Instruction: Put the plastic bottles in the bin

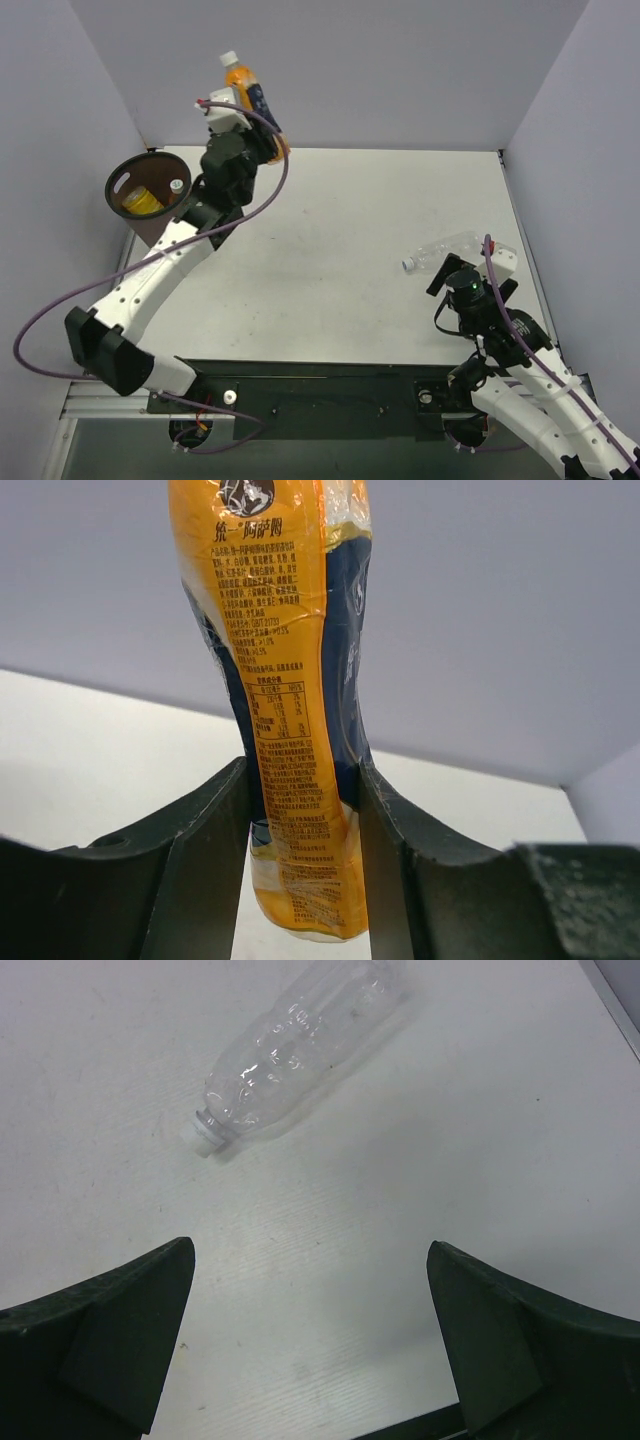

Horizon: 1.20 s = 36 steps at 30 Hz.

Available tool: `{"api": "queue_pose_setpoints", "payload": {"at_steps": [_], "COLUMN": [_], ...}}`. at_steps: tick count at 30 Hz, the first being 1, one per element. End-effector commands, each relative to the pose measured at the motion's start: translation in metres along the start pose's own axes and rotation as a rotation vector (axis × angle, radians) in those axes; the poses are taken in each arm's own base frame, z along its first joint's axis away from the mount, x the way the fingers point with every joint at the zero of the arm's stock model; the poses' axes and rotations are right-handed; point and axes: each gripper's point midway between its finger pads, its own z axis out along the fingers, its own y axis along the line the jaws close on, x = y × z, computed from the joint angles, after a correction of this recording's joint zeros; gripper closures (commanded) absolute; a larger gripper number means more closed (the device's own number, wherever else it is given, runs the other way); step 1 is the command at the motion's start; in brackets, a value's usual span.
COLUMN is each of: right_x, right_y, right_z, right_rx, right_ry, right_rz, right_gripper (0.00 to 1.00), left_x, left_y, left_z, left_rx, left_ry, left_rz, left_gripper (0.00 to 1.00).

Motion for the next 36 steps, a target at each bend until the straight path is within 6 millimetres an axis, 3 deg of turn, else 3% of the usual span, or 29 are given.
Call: {"api": "queue_pose_setpoints", "payload": {"at_steps": [1, 5, 8, 13, 19, 22, 24, 25, 26, 30, 36], "right_x": [-0.002, -0.003, -0.004, -0.003, -0.003, -0.002, -0.001, 0.0, 0.0, 0.0, 0.001], "right_y": [-0.004, 0.0, 0.003, 0.005, 0.007, 0.006, 0.007, 0.007, 0.007, 0.006, 0.005], "right_z": [0.0, 0.0, 0.001, 0.002, 0.002, 0.002, 0.003, 0.003, 0.003, 0.003, 0.004], "right_rx": [0.009, 0.003, -0.002, -0.006, -0.011, -0.01, -0.01, -0.011, -0.009, -0.008, -0.003], "right_ry": [-0.017, -0.006, -0.008, 0.0, 0.002, 0.002, 0.007, 0.008, 0.008, 0.006, 0.004], "right_rz": [-0.023, -0.035, -0.038, -0.039, -0.026, -0.019, -0.022, -0.022, -0.024, -0.029, -0.023], "right_gripper": [0.05, 0.05, 0.05, 0.05, 0.05, 0.05, 0.05, 0.05, 0.05, 0.05, 0.05], "left_x": [-0.058, -0.102, -0.116, -0.123, -0.112, -0.099, -0.088, -0.083, -0.079, -0.076, -0.091], "left_y": [0.069, 0.126, 0.174, 0.231, 0.262, 0.272, 0.292, 0.298, 0.301, 0.303, 0.287], "left_z": [-0.028, -0.054, -0.068, -0.079, -0.081, -0.08, -0.083, -0.083, -0.083, -0.083, -0.085], "left_rx": [-0.185, -0.338, -0.421, -0.553, -0.634, -0.65, -0.707, -0.725, -0.736, -0.744, -0.679], "left_ry": [-0.071, -0.137, -0.167, -0.168, -0.139, -0.141, -0.127, -0.116, -0.109, -0.099, -0.147], "left_rz": [0.269, 0.314, 0.286, 0.279, 0.277, 0.242, 0.229, 0.227, 0.228, 0.226, 0.2], "left_gripper": [0.7, 0.73, 0.76, 0.76, 0.75, 0.66, 0.41, 0.15, 0.1, 0.07, 0.05]}}
